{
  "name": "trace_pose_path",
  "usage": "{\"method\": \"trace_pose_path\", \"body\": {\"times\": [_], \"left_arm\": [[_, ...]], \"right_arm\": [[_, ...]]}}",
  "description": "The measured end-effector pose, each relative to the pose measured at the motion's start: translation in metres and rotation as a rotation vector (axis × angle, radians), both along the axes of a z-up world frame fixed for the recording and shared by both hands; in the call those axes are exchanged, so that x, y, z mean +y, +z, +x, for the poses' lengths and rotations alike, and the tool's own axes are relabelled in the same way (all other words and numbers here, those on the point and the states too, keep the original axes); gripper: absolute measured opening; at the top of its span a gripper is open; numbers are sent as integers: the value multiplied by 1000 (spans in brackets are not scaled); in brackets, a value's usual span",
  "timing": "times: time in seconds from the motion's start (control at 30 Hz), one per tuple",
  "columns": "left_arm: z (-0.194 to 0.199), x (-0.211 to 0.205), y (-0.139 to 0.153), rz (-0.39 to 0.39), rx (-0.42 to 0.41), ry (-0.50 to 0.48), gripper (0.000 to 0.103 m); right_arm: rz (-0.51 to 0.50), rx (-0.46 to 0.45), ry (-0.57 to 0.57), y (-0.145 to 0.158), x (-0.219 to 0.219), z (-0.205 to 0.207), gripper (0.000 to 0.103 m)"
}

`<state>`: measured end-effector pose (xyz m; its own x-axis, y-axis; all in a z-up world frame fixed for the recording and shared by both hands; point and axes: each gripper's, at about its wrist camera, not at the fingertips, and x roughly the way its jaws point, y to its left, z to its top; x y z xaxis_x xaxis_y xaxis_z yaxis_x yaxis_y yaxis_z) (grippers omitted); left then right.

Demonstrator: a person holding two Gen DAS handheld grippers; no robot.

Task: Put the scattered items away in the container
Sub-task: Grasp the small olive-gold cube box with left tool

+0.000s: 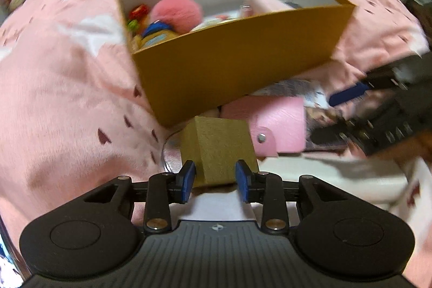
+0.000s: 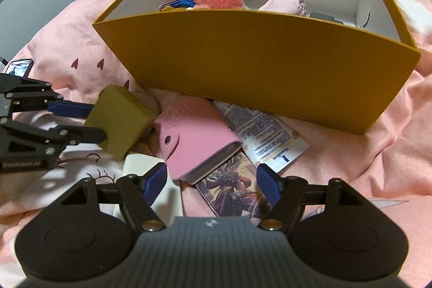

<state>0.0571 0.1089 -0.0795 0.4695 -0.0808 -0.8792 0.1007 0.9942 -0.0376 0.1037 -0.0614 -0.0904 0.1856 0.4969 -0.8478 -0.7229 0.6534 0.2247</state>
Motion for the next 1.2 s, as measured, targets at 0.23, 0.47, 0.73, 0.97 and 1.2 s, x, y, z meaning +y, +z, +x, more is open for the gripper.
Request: {"method": "trace_pose_path", "body": {"times": [0.23,0.47,0.73,0.97,1.2], "left_arm": [[11,11,-10,-74,46,138,67],[16,28,-24,-225,76,246,71],[10,30,-22,-270,27,234,58],[7,10,-9,-232,-33,136,53],[11,18,-10,-297,-38,215,56]], "right_arm": [[-4,-2,3,-1,0,0,76],[-9,-3,18,-1,1,2,76],[1,58,-5,-10,4,13,76],[60,129,-18,-14,5,20,71],[73,155,-35,-17,10,23,65]]}}
